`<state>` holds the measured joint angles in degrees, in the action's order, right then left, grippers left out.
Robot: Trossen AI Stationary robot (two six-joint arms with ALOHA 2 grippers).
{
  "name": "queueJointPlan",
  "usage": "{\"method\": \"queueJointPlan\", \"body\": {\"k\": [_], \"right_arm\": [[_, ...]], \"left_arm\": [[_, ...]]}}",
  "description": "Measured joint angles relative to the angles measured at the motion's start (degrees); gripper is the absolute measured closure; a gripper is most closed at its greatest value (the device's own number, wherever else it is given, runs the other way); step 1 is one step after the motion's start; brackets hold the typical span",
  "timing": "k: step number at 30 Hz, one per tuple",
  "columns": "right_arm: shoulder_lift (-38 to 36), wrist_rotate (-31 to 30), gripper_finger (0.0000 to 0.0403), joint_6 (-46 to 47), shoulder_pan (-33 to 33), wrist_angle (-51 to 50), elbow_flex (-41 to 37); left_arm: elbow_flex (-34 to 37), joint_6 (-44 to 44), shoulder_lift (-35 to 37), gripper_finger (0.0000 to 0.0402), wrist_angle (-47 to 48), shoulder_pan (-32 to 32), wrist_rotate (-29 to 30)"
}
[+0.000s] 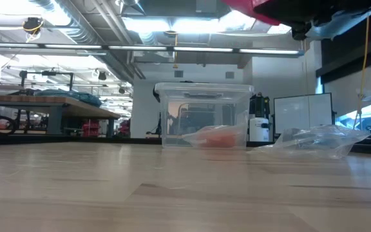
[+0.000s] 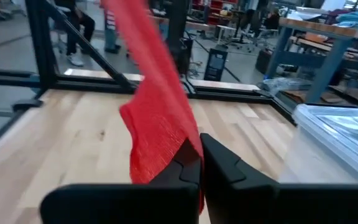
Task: Roll bandage
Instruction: Roll the red bandage
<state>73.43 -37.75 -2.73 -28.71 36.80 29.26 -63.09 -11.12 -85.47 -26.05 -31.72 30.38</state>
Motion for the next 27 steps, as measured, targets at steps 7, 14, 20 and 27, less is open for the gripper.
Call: {"method": "queueJointPlan", "body": {"k": [7,14,20,27], "right_arm": [[0.2,7.2,0.0389,7.4,-0.5,0.0,0.0],[0.4,7.5,0.0317,10.1,-0.5,1.7,0.0],[0.3,8.6,0.0217,8.5,-0.5,-0.4,1.2],[1.1,12.9,0.0174,9.9,-0.5,-2.4,3.1]], "left_arm": [[0.0,-1.7,0.0,0.0398,4.0,-0.3,10.8],[0.0,-1.1,0.0,0.0398,5.9,-0.1,8.1],[0.0,-1.1,0.0,0.0398,5.9,-0.1,8.2],[0.0,-1.1,0.0,0.0398,5.5,-0.1,9.6]]}}
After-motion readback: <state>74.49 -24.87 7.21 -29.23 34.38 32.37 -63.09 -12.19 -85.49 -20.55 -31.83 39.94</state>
